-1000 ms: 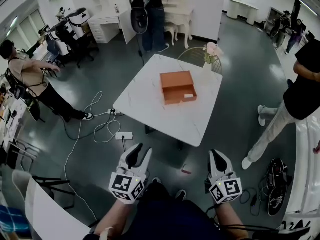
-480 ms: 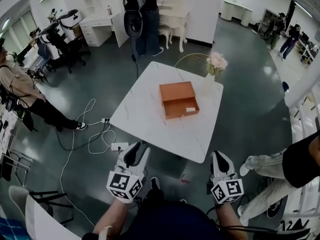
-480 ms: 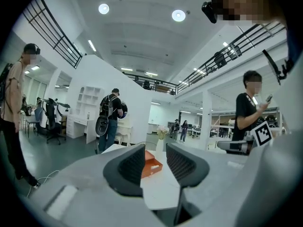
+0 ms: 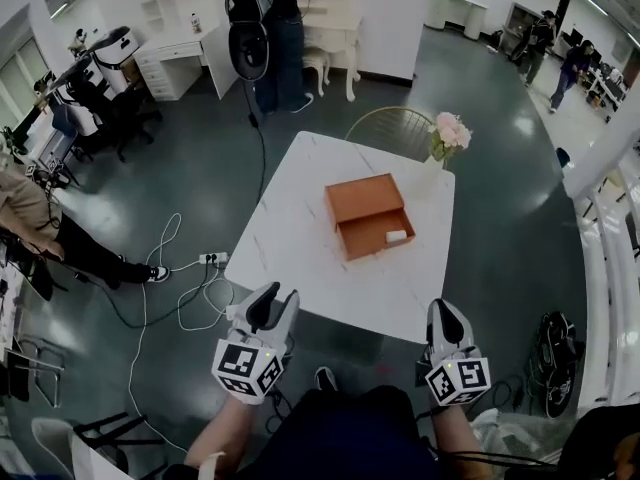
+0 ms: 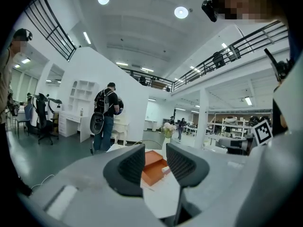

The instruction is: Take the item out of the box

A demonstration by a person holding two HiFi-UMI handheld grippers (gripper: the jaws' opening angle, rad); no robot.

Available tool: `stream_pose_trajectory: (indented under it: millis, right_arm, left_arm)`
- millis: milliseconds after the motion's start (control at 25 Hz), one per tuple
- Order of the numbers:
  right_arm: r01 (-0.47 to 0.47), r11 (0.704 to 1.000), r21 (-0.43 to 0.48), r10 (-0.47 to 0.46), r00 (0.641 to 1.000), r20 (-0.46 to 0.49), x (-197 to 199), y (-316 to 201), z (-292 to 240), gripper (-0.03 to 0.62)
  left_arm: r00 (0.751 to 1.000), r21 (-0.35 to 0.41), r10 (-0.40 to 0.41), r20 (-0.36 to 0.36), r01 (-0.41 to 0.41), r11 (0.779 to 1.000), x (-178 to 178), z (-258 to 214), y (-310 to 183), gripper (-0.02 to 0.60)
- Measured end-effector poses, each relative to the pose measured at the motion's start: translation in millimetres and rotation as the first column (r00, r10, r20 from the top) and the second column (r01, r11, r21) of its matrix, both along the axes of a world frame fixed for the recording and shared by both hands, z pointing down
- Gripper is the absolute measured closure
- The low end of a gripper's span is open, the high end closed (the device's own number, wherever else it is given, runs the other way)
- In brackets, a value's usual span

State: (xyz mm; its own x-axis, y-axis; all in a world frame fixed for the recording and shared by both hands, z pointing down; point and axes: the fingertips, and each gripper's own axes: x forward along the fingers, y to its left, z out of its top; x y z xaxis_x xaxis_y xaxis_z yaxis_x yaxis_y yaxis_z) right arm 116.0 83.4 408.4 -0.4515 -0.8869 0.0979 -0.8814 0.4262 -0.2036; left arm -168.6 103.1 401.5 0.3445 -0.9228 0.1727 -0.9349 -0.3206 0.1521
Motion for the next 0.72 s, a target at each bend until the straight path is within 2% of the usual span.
stream_pose_trajectory:
  millis: [160, 400, 720]
  right_arm:
    - [-0.009, 0.999, -0.043, 0.008, 1.000, -0.023, -14.5, -7.6, 10.6, 0.592]
    - [-0.029, 0.996, -0.079, 0.025, 0.998, -0.056, -17.1, -31.0, 30.8, 0.591]
    - [0.008, 0.996, -0.091, -0.010, 1.000, -0.019, -26.9, -91.1, 44.8, 0.592]
  left_arm:
    - [0.999, -0.035, 0.007, -0.049, -0.009, 0.999, -14.8, 11.8, -16.2, 0.431]
    - [0.996, -0.081, 0.032, -0.085, -0.039, 0.996, -11.8, 43.0, -39.1, 0.431]
    - [1.000, -0.097, 0.002, -0.027, -0.004, 0.995, -21.1, 44.2, -84.7, 0.431]
